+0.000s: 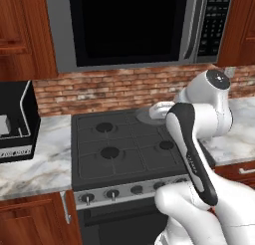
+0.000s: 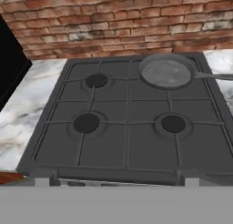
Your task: Turn on the rear right burner of the stove.
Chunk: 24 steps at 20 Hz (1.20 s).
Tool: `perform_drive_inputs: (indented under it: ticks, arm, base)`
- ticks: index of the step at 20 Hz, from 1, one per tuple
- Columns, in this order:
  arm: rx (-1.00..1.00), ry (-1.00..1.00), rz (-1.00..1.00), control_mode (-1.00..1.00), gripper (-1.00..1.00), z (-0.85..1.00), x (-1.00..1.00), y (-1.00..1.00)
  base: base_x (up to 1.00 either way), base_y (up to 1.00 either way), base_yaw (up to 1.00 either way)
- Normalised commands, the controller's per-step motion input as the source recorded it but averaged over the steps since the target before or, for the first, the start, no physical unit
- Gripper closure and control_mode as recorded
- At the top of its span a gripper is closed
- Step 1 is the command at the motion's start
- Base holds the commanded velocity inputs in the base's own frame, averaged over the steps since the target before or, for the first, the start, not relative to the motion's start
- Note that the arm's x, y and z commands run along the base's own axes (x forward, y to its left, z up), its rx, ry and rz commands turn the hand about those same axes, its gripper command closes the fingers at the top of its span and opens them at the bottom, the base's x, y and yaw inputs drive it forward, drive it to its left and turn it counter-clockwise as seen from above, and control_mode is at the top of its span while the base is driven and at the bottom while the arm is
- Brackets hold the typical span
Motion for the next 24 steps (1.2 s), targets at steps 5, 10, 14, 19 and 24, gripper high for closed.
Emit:
perform_drive_inputs:
  ticks: [5, 10, 14, 19, 24]
  arm:
    - [0.00, 0.00, 0.00, 1.00, -1.00, 0.00, 0.00, 0.00]
    - [0.00, 0.00, 0.00, 1.00, -1.00, 0.00, 0.00, 0.00]
    - [0.00, 0.00, 0.00, 1.00, -1.00, 0.00, 0.00, 0.00]
    - [0.00, 0.00, 0.00, 1.00, -1.00, 0.00, 0.00, 0.00]
    - [0.00, 0.00, 0.00, 1.00, -1.00, 0.00, 0.00, 0.00]
  base:
    - [-0.21, 1.00, -0.11]
    - [-0.08, 0.98, -0.13]
    - [0.00, 0.05, 0.00]
    - [0.00, -0.09, 0.00]
    - [0.00, -0.12, 0.00]
